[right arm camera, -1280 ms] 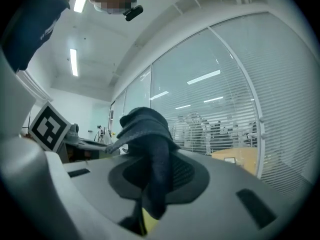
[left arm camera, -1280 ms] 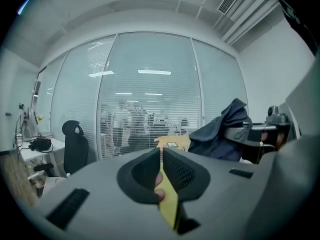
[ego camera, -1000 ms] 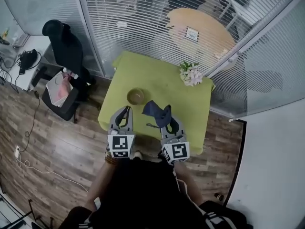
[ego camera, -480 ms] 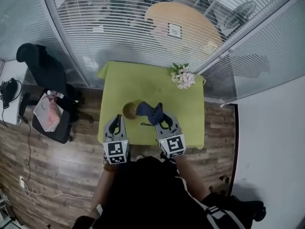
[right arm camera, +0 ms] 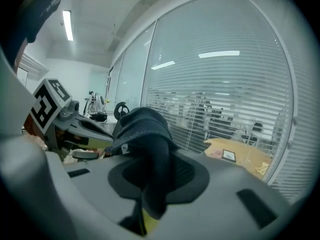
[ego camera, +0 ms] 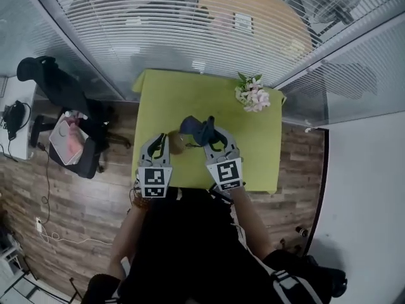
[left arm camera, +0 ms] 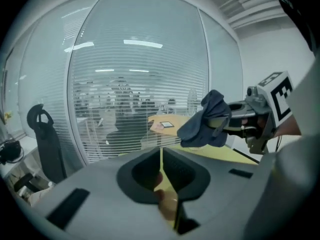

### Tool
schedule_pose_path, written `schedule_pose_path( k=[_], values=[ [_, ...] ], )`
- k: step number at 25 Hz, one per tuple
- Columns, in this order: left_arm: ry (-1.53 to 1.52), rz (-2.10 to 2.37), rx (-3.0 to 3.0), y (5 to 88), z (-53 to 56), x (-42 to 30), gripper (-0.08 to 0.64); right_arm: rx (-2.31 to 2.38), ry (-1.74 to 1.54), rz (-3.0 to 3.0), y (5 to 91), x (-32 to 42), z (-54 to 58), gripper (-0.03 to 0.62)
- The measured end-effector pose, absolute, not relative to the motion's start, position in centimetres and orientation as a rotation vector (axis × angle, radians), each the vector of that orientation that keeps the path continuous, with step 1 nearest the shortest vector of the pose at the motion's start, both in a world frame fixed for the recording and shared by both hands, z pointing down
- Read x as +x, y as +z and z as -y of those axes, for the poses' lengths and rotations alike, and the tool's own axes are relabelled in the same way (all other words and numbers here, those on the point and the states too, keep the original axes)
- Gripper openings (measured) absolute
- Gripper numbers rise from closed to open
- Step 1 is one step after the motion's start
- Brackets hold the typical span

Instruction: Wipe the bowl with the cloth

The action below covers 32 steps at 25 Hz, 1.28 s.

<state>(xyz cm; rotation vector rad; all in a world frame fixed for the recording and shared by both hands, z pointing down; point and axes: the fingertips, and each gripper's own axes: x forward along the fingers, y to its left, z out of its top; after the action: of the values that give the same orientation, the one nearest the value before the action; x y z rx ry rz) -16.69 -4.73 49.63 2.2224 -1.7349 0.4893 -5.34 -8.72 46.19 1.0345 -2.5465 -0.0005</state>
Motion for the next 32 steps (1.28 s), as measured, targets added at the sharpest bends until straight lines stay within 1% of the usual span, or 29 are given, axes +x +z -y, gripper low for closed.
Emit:
schedule_pose_path(
  k=[6,10,12,19,22,24,26,29,32],
  values=[
    [0.636,1.710,2.120,53.1,6.6,-17.0,0.025,0.743,-0.052,2.519,51.7,-4.5,12.6,0.063],
    [0.714,1.653,2.027,57.4,6.5,-18.1,0.025,0.496,0.070,2.524,56.2,-6.6,12.8,0.065],
    [0.737,1.611,1.993,59.8,6.4,-18.4,0.025,0.416,0.060,2.502,58.0,-7.9,13.0,0.067],
    [0.767,1.465,1.903,67.0,4.8,-19.1,0.025,0.488,-0.136,2.337,64.3,-11.2,13.0,0.078],
    [0.775,1.435,1.877,69.2,4.4,-19.0,0.026,0.427,-0.146,2.243,67.7,-12.0,11.4,0.103],
    [0.792,1.420,1.862,70.3,3.8,-19.2,0.026,0.355,-0.146,2.190,69.3,-12.5,9.7,0.146],
    [0.798,1.382,1.851,71.0,2.9,-19.2,0.026,0.237,-0.125,2.152,69.9,-12.6,7.0,0.173],
    [0.801,1.336,1.844,71.6,2.1,-19.5,0.026,-0.003,-0.125,2.070,70.3,-11.7,2.9,0.202],
    [0.770,1.307,1.876,71.9,2.4,-19.5,0.026,-0.148,-0.180,1.936,70.6,-8.8,1.3,0.207]
  ],
)
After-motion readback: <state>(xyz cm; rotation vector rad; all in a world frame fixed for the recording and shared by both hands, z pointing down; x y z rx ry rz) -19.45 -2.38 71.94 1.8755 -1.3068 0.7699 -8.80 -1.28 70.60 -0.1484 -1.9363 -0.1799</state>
